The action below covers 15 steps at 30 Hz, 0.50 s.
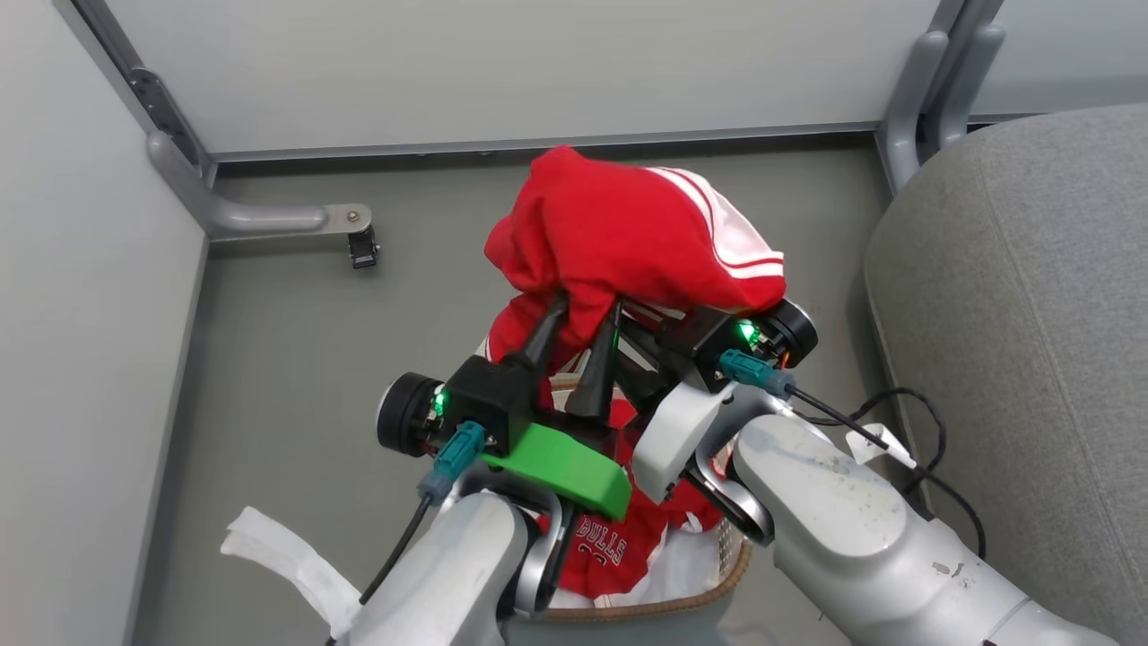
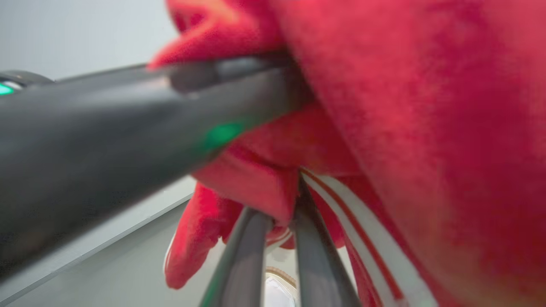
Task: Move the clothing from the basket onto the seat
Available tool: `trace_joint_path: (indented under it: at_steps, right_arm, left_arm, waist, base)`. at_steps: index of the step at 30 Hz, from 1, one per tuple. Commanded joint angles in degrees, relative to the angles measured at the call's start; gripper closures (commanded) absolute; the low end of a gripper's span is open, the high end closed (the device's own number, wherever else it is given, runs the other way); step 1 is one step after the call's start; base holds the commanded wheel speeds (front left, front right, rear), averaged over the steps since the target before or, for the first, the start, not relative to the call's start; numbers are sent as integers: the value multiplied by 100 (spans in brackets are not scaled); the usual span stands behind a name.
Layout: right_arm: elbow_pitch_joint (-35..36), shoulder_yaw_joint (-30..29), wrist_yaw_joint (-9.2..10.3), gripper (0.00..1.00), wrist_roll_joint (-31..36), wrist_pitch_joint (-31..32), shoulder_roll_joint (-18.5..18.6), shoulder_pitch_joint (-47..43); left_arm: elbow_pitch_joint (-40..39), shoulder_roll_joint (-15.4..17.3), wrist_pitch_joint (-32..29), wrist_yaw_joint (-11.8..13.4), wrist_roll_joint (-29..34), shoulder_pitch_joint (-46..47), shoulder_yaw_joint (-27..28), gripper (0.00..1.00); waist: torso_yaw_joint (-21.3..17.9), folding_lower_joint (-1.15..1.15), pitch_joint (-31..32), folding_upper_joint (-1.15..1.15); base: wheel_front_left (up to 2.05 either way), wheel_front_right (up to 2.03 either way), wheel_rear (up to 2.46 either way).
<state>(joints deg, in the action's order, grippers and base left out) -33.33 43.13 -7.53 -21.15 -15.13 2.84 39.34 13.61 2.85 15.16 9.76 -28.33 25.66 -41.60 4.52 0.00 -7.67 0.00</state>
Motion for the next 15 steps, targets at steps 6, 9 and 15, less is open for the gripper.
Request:
trace_joint_path:
  at_steps: [6, 9, 15]
  right_arm:
    - [116, -233, 8, 100, 117, -4, 92, -191]
    - [189, -361, 8, 100, 141, -4, 153, -264]
    - [419, -685, 8, 100, 167, -6, 259, -426]
  left_arm:
    - [229, 15, -1, -85, 359, 40, 247, 0]
    - [320, 17, -1, -190, 523, 0, 384, 0]
    - [435, 21, -2, -349, 775, -35, 610, 0]
  waist:
    - [-474, 0, -85, 0]
    - [-806, 0, -148, 0]
    - [-1617, 0, -302, 0]
  base:
    - [0, 0, 0]
    - [0, 0, 0]
    - [0, 0, 0]
